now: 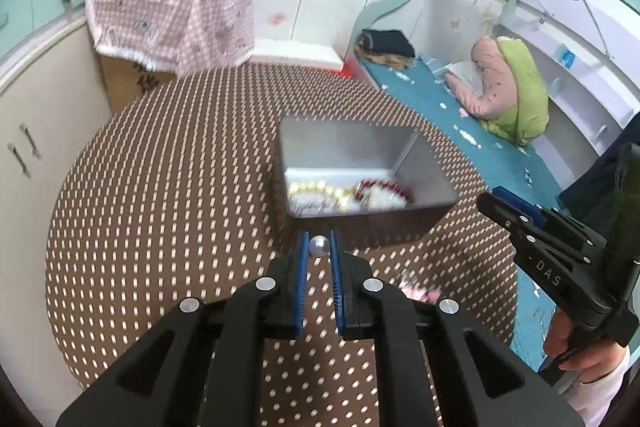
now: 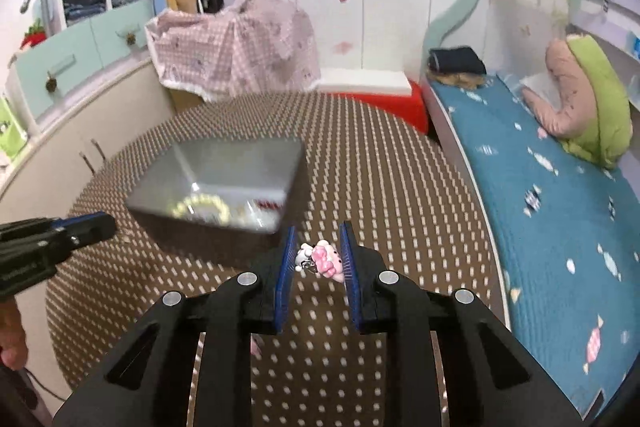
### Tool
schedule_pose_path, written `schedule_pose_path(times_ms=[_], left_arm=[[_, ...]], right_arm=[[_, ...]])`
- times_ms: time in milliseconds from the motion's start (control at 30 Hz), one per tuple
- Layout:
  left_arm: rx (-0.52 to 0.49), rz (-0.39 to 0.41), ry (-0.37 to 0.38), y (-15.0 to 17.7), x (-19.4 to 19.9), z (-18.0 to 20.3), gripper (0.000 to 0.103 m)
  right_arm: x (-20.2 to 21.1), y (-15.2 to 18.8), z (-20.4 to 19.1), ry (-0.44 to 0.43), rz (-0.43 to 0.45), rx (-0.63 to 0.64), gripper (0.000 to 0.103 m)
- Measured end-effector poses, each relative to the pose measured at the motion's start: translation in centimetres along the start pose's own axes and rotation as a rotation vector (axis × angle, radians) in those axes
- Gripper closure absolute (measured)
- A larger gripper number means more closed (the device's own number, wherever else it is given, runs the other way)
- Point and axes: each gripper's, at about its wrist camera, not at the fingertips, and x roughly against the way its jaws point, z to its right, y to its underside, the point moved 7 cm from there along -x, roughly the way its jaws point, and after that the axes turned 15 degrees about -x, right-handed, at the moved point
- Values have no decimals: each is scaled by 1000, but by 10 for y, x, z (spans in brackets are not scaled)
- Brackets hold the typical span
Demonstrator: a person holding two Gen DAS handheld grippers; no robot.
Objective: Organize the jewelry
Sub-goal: 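Lower both held pieces into the grey box and open both tools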
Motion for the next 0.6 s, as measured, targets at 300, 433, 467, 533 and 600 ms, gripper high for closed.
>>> schedule_pose_path(times_ms=[300, 433, 467, 533, 600], left_arm=[[-57, 97, -7, -58, 13, 10, 94], [-58, 106, 3, -68, 11, 11, 94], [-61, 110, 11, -71, 11, 12, 94], [-63, 111, 11, -73, 9, 11, 94], [-62, 102, 10, -74, 4, 9, 93]], right_arm=[[17, -48, -38, -93, 79, 17, 80], [15, -57, -51, -131, 73, 35, 80], [13, -58, -55, -134, 72, 40, 80], [8, -58, -61, -143, 65, 45, 80], [3, -59, -64, -154, 52, 42, 78]])
